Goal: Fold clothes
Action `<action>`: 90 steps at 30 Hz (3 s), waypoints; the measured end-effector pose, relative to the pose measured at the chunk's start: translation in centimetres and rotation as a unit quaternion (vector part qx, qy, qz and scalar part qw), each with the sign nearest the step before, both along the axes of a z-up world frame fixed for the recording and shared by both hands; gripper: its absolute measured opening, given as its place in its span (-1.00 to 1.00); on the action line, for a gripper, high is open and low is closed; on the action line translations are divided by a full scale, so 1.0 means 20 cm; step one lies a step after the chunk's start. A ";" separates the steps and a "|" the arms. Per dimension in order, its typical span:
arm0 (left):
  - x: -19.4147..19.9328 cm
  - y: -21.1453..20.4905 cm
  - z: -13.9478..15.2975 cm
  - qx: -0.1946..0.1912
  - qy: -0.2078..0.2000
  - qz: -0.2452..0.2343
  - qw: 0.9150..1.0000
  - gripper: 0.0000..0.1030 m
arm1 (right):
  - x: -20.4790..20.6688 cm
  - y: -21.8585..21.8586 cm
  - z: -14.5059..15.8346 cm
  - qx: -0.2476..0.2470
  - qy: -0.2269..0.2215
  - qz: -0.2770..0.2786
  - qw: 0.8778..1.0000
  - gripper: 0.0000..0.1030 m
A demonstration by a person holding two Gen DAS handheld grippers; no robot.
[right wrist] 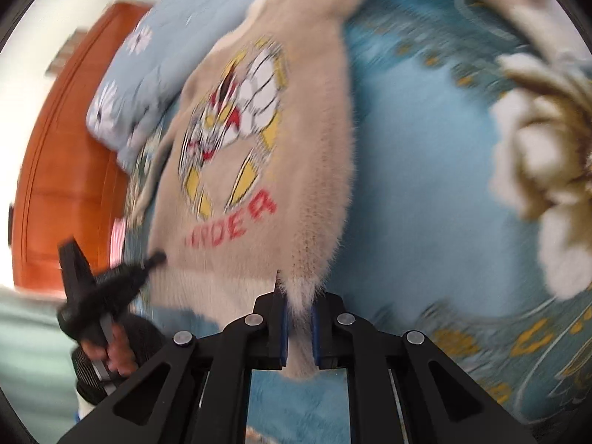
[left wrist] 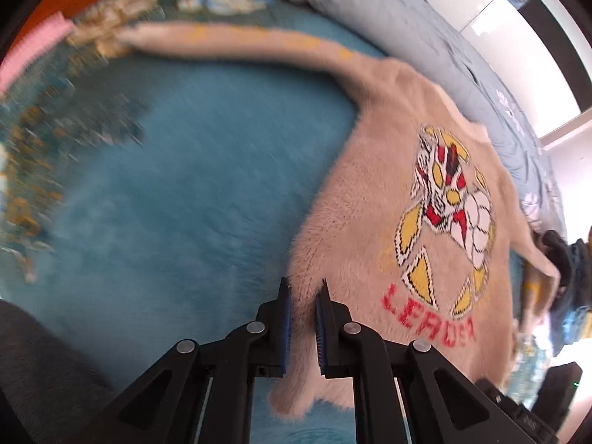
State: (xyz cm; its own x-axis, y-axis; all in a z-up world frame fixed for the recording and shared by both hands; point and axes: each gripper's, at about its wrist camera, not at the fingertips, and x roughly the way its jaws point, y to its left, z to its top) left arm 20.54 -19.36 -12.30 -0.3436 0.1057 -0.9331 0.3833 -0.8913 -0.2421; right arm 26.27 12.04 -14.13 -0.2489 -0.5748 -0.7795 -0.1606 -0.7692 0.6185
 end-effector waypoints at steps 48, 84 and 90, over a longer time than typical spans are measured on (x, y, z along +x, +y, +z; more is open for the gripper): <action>-0.63 -0.37 0.16 -0.057 0.145 -0.025 0.988 0.30 | -0.71 0.80 0.23 0.115 0.008 -0.484 0.868 -0.80; -0.54 -0.90 -0.01 0.109 0.095 0.188 0.971 0.31 | -1.10 -1.25 0.09 0.472 0.187 0.224 0.832 -0.22; -0.51 -0.99 -0.03 0.132 0.095 0.218 0.962 0.31 | -1.17 -1.33 0.10 0.440 0.180 0.221 0.852 -0.80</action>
State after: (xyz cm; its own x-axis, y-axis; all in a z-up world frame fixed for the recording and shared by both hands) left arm 10.33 -39.07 -12.98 -0.5712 0.1368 -0.8093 0.6330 -0.5543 -0.5404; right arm 2.89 -14.51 -12.14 -0.4733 0.0927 -0.8760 0.3429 -0.8966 -0.2801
